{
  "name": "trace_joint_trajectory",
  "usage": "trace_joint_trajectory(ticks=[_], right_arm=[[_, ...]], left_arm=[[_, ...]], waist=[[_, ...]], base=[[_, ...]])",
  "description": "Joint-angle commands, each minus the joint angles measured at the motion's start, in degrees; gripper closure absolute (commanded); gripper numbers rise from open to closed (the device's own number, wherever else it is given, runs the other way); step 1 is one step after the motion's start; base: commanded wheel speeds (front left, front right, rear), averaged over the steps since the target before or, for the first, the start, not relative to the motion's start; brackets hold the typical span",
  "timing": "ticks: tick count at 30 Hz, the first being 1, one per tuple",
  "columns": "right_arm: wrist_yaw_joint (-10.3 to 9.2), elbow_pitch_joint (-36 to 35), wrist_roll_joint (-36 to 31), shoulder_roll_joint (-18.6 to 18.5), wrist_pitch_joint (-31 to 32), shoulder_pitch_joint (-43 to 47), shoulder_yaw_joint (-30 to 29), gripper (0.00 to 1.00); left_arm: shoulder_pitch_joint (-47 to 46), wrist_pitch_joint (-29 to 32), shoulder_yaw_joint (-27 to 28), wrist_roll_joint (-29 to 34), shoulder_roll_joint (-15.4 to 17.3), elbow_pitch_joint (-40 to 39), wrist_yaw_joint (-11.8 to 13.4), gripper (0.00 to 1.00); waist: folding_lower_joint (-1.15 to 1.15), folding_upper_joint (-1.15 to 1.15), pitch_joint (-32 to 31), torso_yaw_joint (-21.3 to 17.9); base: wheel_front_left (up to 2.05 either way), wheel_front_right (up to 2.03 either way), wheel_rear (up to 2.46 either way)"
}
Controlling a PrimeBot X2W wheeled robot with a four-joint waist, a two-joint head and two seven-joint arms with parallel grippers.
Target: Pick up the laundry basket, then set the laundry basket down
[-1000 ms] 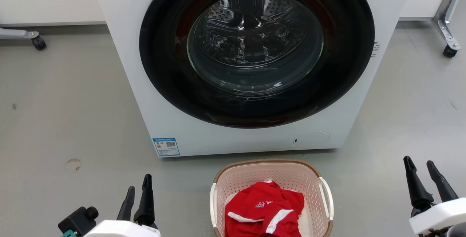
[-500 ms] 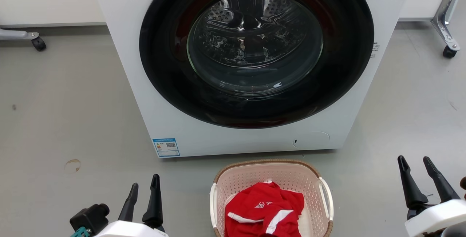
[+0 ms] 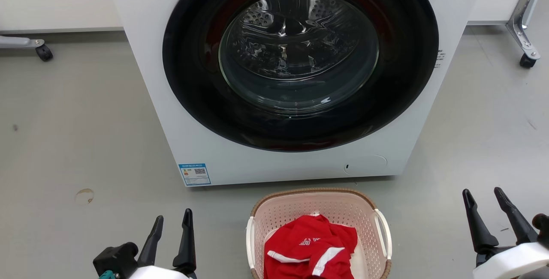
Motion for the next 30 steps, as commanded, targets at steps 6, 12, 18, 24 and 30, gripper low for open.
trace_joint_trajectory(ticks=[6,12,18,24,30], right_arm=[[0.24,-1.59,-3.49,-1.77,-2.15,-0.72,1.35,0.0],[0.25,-1.73,-5.69,-1.84,-3.16,-0.39,1.45,0.0],[0.26,-1.8,-8.11,-2.12,-4.17,0.06,1.96,0.0],[0.28,-1.87,-10.58,-2.33,-5.04,0.23,2.45,0.0],[0.28,-1.72,-9.1,-1.68,-5.04,0.19,1.75,0.0]], left_arm=[[-1.15,-1.72,0.78,5.35,0.47,-1.71,0.21,0.0],[-1.06,-2.73,0.28,8.78,0.51,-1.74,0.32,0.0],[-0.88,-3.74,-0.15,12.1,0.54,-1.62,0.35,0.0],[-0.72,-4.61,-0.35,15.2,0.57,-1.4,0.29,0.0],[-0.63,-4.61,-0.05,14.96,0.57,-1.26,0.09,0.0]], waist=[[0.0,0.0,-0.16,-0.25],[0.0,0.0,-0.19,-0.42],[0.0,0.0,-0.32,-0.54],[0.0,0.0,-0.51,-0.79],[0.0,0.0,-0.55,-1.07]], base=[[0.0,0.0,0.0],[0.0,0.0,0.0],[0.0,0.0,0.0],[0.0,0.0,0.0],[0.0,0.0,0.0]])
